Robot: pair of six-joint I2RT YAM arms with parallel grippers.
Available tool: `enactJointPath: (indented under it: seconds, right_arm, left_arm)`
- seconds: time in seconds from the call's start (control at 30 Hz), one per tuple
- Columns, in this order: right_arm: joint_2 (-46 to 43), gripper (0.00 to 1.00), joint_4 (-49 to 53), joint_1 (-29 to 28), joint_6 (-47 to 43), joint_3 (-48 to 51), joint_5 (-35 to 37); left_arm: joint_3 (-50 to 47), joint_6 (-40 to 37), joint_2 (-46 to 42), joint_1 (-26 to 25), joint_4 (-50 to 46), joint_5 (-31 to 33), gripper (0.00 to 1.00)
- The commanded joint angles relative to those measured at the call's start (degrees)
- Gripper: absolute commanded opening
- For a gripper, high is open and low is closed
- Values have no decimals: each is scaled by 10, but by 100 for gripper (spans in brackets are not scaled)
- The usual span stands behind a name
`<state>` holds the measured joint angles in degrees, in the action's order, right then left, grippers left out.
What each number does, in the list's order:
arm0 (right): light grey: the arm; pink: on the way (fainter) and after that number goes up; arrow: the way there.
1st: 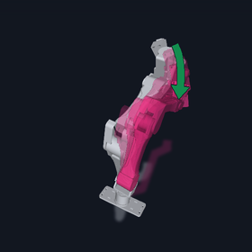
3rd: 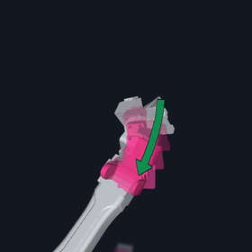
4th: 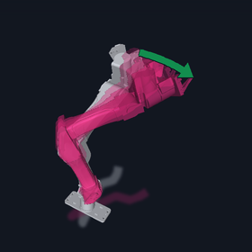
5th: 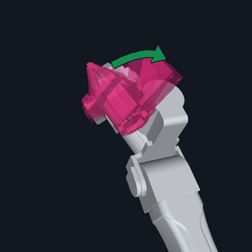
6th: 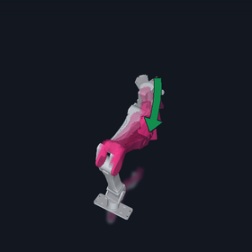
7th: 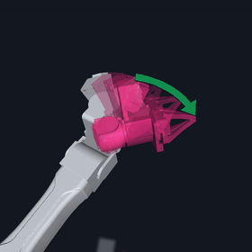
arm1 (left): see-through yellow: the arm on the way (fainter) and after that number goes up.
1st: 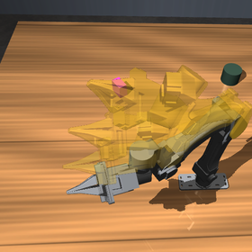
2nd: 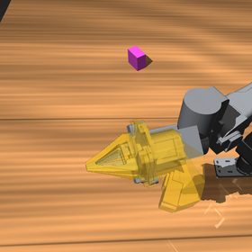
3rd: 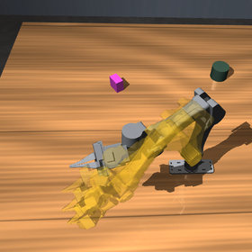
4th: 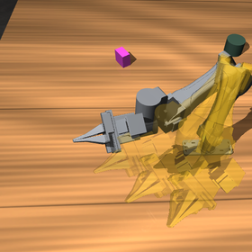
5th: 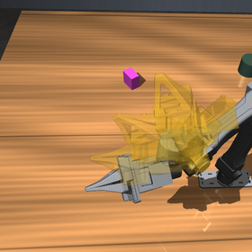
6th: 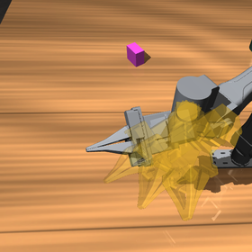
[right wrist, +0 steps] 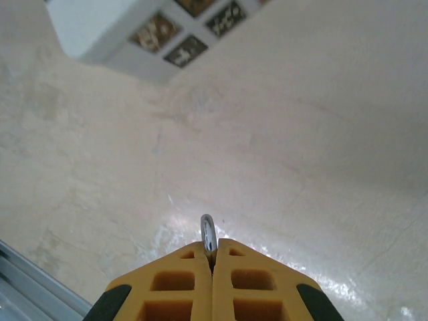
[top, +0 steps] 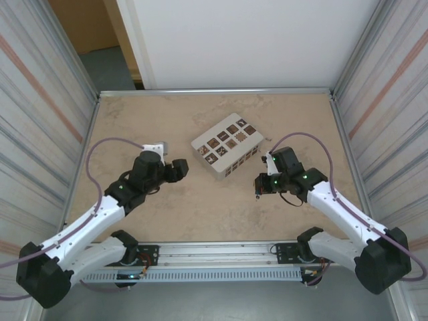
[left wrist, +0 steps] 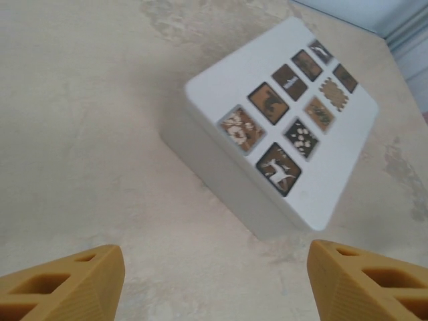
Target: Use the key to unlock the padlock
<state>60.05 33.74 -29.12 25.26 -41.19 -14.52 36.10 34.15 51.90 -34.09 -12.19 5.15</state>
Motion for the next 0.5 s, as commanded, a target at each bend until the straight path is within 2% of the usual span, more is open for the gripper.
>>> enactJointPath:
  seconds: [0.0, 0.23, 0.47]
  right_arm:
    - [10, 0, 24, -19, 27, -1, 8]
    - [55, 0, 32, -48, 28, 1, -9]
    - [89, 0, 14, -55, 33, 11, -37]
  left_arm:
    - [-28, 20, -35, 6, -4, 41, 76]
    - [-41, 16, -68, 32, -30, 38, 85]
    - [-47, 17, -82, 49, -41, 33, 92]
